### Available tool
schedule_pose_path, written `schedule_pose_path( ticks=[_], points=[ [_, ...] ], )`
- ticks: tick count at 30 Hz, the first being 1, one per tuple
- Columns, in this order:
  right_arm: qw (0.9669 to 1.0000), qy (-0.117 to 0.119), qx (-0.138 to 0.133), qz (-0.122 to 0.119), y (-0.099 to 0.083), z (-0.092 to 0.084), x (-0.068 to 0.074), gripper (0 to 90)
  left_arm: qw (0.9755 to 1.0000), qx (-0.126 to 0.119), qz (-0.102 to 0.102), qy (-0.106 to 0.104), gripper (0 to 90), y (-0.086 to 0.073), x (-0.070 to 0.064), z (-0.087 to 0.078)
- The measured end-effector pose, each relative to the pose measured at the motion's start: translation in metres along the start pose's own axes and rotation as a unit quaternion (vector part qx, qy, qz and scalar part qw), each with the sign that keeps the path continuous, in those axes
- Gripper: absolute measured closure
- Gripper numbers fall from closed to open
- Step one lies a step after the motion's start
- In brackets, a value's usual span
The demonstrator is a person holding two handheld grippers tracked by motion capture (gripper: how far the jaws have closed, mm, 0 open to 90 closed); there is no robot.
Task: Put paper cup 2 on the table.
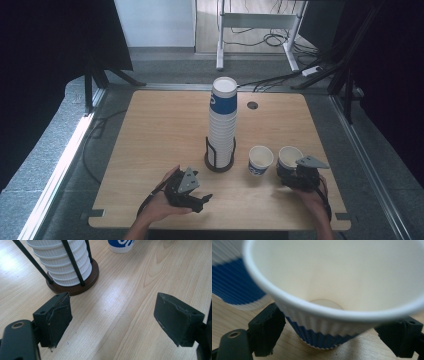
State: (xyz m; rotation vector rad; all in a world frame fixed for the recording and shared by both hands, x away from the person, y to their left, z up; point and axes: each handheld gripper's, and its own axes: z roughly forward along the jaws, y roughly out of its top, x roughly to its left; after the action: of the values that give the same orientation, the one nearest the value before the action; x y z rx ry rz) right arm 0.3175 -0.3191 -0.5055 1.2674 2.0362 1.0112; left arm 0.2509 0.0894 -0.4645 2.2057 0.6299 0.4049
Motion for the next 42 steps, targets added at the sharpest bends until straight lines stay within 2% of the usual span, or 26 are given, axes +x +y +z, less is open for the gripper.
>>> schedule_pose_path(
  ticks=[3,6,9,11,16,18,22,26,30,37,42],
  points=[
    [0.9996,0.0,-0.025,0.011,0.002,-0.013,0.0,11.2,1.0,-0.001,0.0,0.0,14.9,0.0,0.0,-0.001],
    [0.9986,-0.012,-0.048,0.017,0.005,-0.03,-0.001,7.6,1.0,-0.003,0.0,0.001,14.9,0.0,0.001,-0.002],
    [0.9953,-0.007,-0.091,0.033,0.009,-0.051,-0.003,8.9,1.0,-0.003,0.001,0.001,14.9,0.0,0.001,-0.003],
    [0.9931,-0.002,-0.114,0.027,0.014,-0.065,-0.002,12.0,1.0,-0.004,0.001,0.001,14.9,0.0,0.001,-0.003],
    [0.986,0.042,-0.161,0.017,0.028,-0.088,0.007,19.7,1.0,-0.008,-0.004,0.005,14.9,0.001,0.001,-0.003],
    [0.9828,0.069,-0.171,0.008,0.033,-0.092,0.014,21.6,0.9999,-0.008,-0.007,0.005,14.8,0.001,0.001,-0.003],
    [0.9792,0.105,-0.173,-0.015,0.039,-0.089,0.03,23.2,0.9998,-0.01,-0.011,0.009,14.8,0.001,0.002,-0.003],
    [0.9751,0.146,-0.164,-0.029,0.04,-0.076,0.048,23.2,0.9997,-0.015,-0.013,0.015,14.8,0.001,0.003,-0.005],
    [0.9727,0.174,-0.148,-0.041,0.039,-0.06,0.066,23.4,0.9994,-0.017,-0.014,0.025,14.9,0.0,0.005,-0.006],
    [0.9693,0.206,-0.116,-0.07,0.035,-0.039,0.093,22.9,0.999,-0.023,-0.025,0.03,14.8,-0.001,0.008,-0.006],
    [0.9674,0.213,-0.108,-0.084,0.035,-0.036,0.101,22.8,0.9991,-0.022,-0.022,0.03,14.8,-0.001,0.007,-0.007]
  ],
)
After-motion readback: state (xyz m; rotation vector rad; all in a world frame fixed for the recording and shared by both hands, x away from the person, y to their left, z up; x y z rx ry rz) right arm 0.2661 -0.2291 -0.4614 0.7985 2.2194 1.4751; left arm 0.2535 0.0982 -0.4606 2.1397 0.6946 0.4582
